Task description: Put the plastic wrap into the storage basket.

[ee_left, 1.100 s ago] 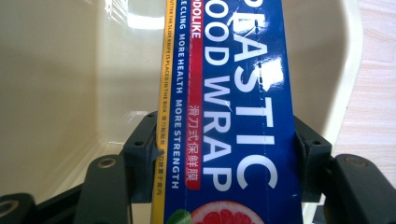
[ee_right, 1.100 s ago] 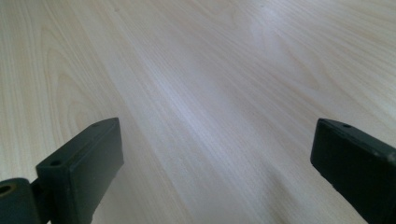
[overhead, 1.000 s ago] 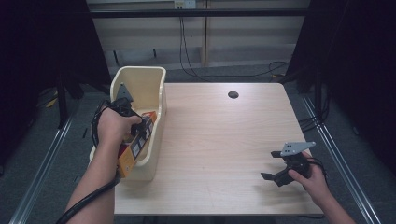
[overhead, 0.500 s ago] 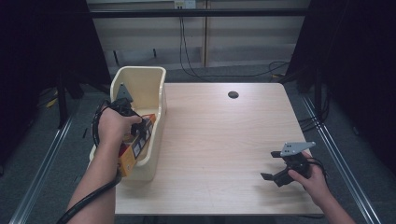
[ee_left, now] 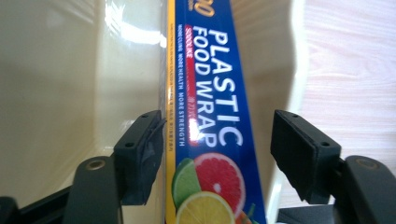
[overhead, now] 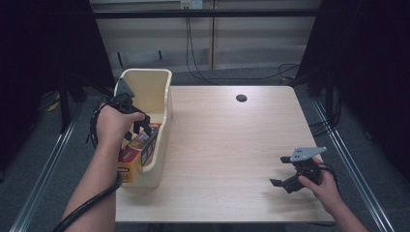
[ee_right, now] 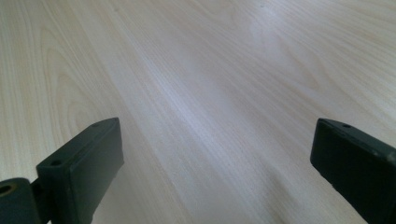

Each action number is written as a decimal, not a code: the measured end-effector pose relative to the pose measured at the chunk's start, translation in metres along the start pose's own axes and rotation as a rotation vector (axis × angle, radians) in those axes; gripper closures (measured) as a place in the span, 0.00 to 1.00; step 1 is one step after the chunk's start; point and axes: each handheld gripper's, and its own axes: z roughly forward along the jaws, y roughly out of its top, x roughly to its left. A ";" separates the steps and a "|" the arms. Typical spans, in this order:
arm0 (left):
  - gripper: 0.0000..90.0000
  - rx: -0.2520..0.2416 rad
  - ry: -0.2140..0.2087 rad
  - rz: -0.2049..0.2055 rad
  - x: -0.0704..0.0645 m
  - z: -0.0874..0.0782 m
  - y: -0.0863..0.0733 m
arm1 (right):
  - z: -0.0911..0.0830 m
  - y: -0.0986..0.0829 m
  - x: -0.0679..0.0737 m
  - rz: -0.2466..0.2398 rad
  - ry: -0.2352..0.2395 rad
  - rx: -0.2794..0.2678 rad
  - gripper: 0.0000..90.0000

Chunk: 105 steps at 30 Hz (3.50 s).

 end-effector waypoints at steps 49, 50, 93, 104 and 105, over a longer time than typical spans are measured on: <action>0.06 -0.185 -0.277 0.435 -0.100 0.008 -0.001 | -0.003 -0.001 0.003 0.004 -0.008 -0.006 0.03; 0.06 -0.185 -0.277 0.435 -0.100 0.008 -0.001 | -0.003 -0.001 0.003 0.004 -0.008 -0.006 0.03; 0.06 -0.125 -0.348 0.524 -0.131 0.075 -0.016 | -0.004 -0.001 0.002 -0.002 -0.012 -0.009 0.03; 0.06 -0.105 -0.367 0.518 -0.131 0.093 -0.021 | -0.005 -0.001 0.002 0.004 -0.017 -0.008 0.03; 0.06 -0.099 -0.366 0.517 -0.131 0.095 -0.022 | -0.005 -0.001 0.002 0.002 -0.016 -0.009 0.03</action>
